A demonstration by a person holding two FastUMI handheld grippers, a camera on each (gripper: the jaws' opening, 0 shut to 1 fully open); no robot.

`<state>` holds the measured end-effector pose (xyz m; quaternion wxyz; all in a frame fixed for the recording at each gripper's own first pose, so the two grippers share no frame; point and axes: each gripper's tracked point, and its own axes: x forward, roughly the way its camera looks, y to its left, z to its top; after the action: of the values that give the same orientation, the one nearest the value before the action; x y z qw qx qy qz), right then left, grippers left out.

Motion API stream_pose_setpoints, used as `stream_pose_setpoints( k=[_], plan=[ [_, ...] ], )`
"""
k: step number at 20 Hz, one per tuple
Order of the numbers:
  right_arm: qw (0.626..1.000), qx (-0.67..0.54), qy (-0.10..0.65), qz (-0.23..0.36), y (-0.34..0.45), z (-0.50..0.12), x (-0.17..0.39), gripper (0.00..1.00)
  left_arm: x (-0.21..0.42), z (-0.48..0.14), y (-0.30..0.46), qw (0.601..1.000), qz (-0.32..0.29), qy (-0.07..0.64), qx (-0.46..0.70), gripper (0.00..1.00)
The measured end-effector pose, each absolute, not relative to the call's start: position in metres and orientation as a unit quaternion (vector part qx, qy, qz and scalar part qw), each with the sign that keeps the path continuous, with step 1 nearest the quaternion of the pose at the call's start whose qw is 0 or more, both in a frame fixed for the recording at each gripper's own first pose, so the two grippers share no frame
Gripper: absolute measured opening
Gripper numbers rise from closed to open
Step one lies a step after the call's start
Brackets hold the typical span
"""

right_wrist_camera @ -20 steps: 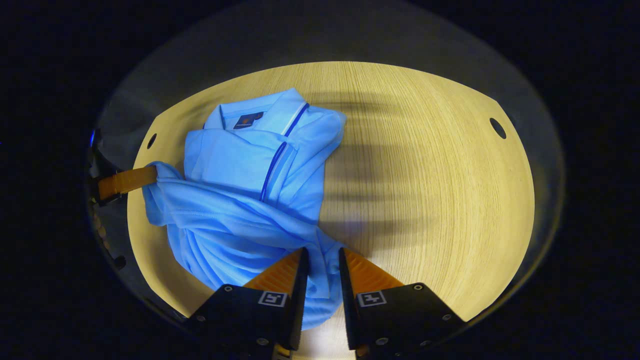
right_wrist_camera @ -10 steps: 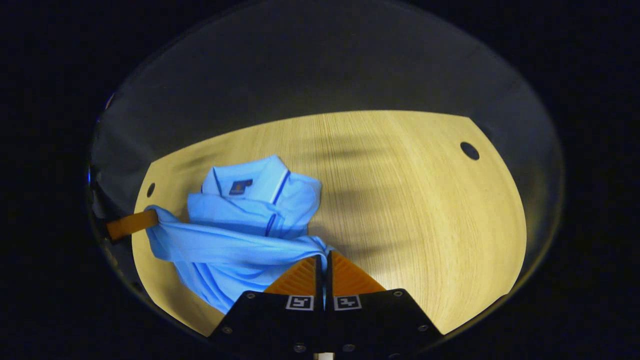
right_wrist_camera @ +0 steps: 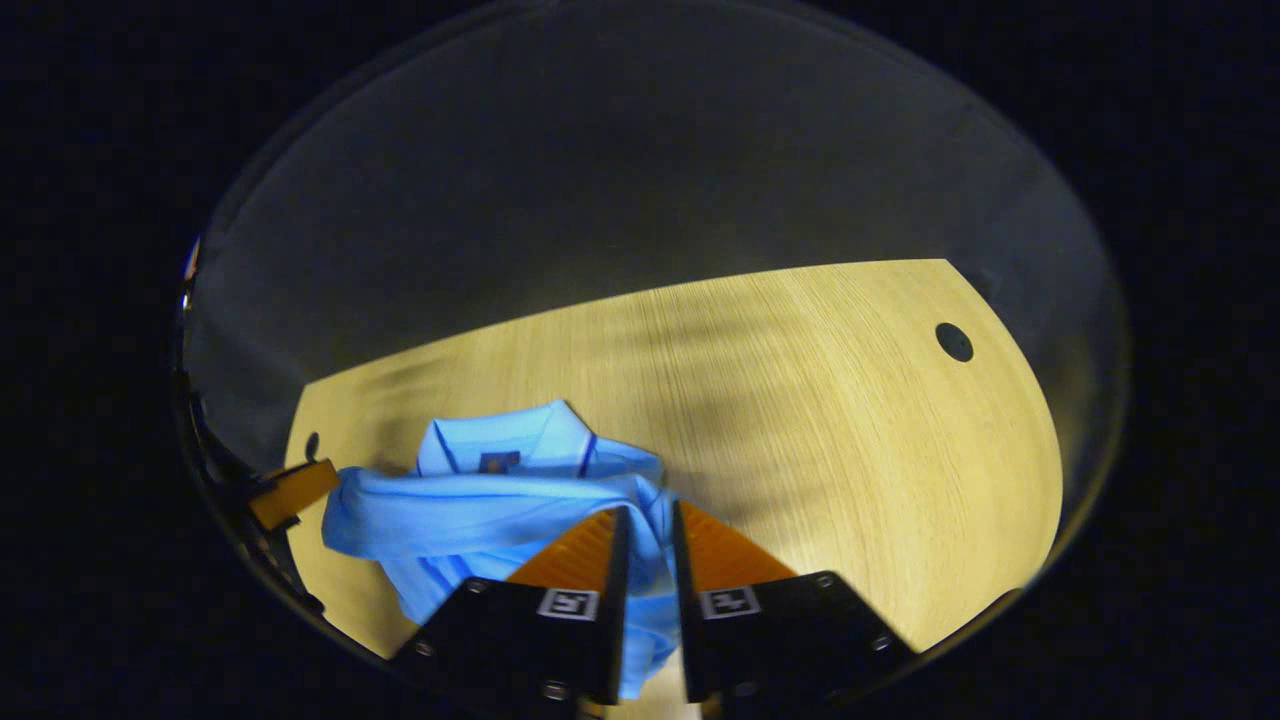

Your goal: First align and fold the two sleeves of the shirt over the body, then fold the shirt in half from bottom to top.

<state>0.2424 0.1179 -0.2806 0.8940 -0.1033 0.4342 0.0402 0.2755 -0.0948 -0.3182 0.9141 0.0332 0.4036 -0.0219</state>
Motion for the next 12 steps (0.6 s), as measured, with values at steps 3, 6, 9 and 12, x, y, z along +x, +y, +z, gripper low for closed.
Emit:
stream_pose_setpoints(
  k=[3, 6, 9, 12],
  plan=[
    [0.899, -0.102, 0.424, 0.047, 0.124, -0.279, 0.227, 0.77, 0.257, -0.295, -0.08, 0.927, -0.007, 0.373, 0.033, 0.99],
    [0.918, -0.103, 0.379, 0.051, 0.13, -0.235, 0.209, 1.0, 0.239, -0.255, -0.064, 0.944, 0.009, 0.329, 0.025, 1.0],
    [0.941, -0.093, 0.318, 0.068, 0.144, -0.179, 0.187, 1.0, 0.216, -0.203, -0.048, 0.96, 0.017, 0.278, 0.019, 1.0],
    [0.956, -0.084, 0.268, 0.083, 0.149, -0.132, 0.158, 0.99, 0.189, -0.139, -0.036, 0.977, 0.021, 0.213, 0.022, 1.0]
  ],
)
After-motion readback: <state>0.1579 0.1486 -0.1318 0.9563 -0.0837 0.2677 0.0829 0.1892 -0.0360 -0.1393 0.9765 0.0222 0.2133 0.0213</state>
